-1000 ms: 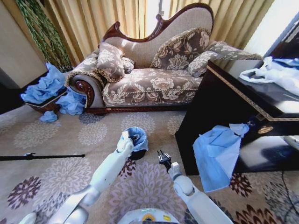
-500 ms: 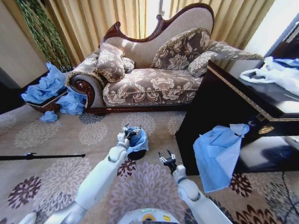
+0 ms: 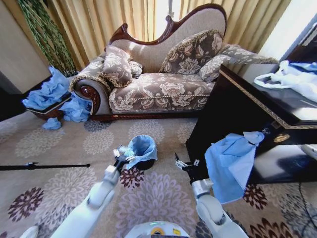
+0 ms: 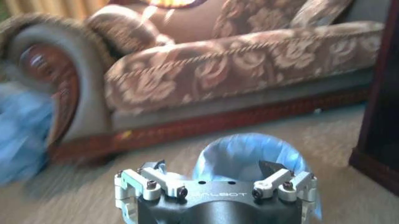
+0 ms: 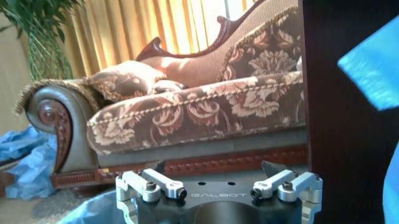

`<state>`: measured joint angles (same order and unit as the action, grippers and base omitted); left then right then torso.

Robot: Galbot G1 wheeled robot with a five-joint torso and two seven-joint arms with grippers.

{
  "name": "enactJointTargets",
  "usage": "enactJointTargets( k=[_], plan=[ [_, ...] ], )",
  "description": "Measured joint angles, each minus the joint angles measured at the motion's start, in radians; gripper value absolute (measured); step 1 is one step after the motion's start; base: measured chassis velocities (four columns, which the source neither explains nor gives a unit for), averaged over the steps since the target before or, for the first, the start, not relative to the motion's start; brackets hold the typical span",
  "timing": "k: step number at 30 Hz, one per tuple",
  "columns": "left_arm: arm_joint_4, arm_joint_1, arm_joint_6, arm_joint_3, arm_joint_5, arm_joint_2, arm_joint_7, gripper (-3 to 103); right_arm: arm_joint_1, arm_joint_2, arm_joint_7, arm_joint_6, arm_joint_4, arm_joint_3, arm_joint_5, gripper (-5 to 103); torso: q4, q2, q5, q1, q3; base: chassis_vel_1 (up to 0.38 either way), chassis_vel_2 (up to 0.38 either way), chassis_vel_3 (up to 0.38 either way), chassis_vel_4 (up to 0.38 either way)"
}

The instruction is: Place a garbage bag over the trash bin.

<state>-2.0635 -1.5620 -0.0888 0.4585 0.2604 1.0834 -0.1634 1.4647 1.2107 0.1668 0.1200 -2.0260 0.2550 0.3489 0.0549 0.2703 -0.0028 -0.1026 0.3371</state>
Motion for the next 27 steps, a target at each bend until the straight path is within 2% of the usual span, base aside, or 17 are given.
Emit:
enactJointTargets(
  k=[1,3,4,7,13,14,19,27],
  plan=[
    [-0.048,-0.09,-0.005,0.056,-0.013,0.041,0.006,100,0.038,0.024,-0.017,0.007,-0.029,0.023,-0.025,100,-0.0002,0.0,0.0001,0.0,0.0,0.0,0.0,0.0,0.0],
    [-0.089,-0.171,0.002,0.105,-0.042,0.086,0.021,100,0.085,0.059,-0.037,0.019,-0.058,0.048,-0.051,100,-0.0004,0.0,0.0001,0.0,0.0,0.0,0.0,0.0,0.0],
    [-0.089,-0.171,0.002,0.105,-0.042,0.086,0.021,100,0.085,0.059,-0.037,0.019,-0.058,0.048,-0.051,100,-0.0004,0.0,0.0001,0.0,0.0,0.0,0.0,0.0,0.0],
    [-0.171,-0.267,0.036,0.165,-0.084,0.16,0.028,100,0.187,0.104,-0.071,0.045,-0.127,0.088,-0.058,100,0.0002,0.0,0.0001,0.0,0.0,0.0,0.0,0.0,0.0],
    [-0.274,-0.337,0.059,0.221,-0.095,0.24,0.034,100,0.277,0.105,-0.102,0.073,-0.207,0.119,-0.05,100,0.0003,0.0,0.0002,0.0,0.0,0.0,0.0,0.0,0.0],
    [-0.302,-0.359,0.079,0.241,-0.096,0.263,0.047,100,0.298,0.105,-0.109,0.076,-0.234,0.12,-0.05,100,0.0001,0.0,0.0001,0.0,0.0,0.0,0.0,0.0,0.0],
    [-0.379,-0.394,0.091,0.265,-0.079,0.276,0.058,100,0.319,0.118,-0.104,0.073,-0.286,0.106,-0.063,100,0.0001,0.0,0.0003,0.0,0.0,0.0,0.0,0.0,0.0],
    [-0.431,-0.387,0.063,0.252,-0.065,0.277,0.053,100,0.34,0.104,-0.085,0.059,-0.33,0.075,-0.089,100,0.0,0.0,0.0002,0.0,0.0,0.0,0.0,0.0,0.0]
  ],
)
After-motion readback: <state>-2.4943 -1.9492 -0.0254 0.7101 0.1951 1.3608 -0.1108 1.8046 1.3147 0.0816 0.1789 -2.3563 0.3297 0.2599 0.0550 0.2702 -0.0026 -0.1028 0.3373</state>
